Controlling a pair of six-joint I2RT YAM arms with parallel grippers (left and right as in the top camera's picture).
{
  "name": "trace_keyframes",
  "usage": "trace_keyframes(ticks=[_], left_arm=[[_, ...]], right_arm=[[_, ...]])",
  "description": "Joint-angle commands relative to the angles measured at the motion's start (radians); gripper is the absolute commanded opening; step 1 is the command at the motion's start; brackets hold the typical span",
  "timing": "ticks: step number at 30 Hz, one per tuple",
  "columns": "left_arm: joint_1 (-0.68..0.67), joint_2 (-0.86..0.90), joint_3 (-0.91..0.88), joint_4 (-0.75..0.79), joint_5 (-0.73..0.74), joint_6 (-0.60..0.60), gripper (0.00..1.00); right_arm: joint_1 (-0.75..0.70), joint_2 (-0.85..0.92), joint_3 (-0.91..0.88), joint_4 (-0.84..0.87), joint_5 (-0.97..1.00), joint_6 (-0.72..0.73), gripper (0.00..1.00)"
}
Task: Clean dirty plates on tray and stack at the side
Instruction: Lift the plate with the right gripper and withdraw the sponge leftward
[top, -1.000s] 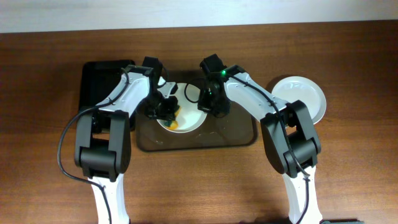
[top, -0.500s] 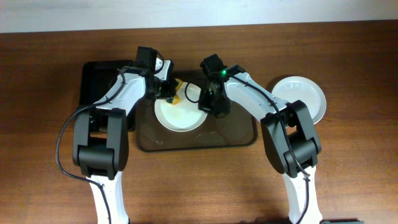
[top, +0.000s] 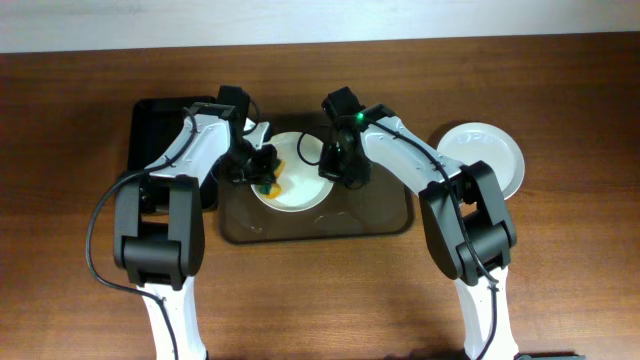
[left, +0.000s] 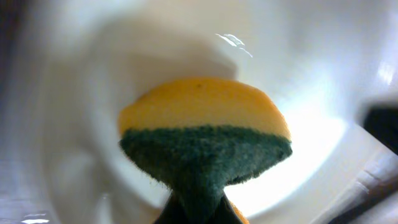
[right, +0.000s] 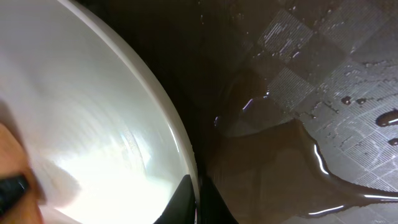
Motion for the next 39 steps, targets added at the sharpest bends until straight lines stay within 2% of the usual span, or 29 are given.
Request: trace_keyframes(ticks=[1,7,13,22,27,29,33,39], left_arm=[[0.024,0.021,0.02,-0.032,0.36,0.1,0.01],[0.118,0.021,0.143,-0.035,0.624,0.099,0.01],[0.201,0.021,0.242,-0.034,0.621,0.096,0.01],[0.244,0.021,0.247,-0.076,0.492,0.096,0.01],[0.244,0.021,0.247,-0.079,0.468,0.096,0.01],[0.244,0.021,0.247,-0.079,0.459,0.096,0.01],[0.244,0.021,0.247,-0.079,0.437,0.096,0.01],[0.244,0.021,0.247,-0.09,0.399,0.097,0.01]], right_arm=[[-0.008,0.017,-0.008,-0.013,0.028,-0.031,0.04],[-0.01,0.017,-0.008,-0.015,0.005,-0.046,0.04],[-0.017,0.014,-0.006,-0.009,-0.006,-0.08,0.04],[-0.076,-0.165,0.0,-0.01,0.032,-0.348,0.04],[-0.034,-0.315,-0.001,-0.041,0.293,-0.394,0.04],[0.008,-0.354,-0.001,-0.065,0.494,-0.394,0.04],[0.089,-0.365,-0.001,-0.097,0.775,-0.385,0.04],[0.204,-0.365,-0.002,-0.122,1.069,-0.321,0.04]])
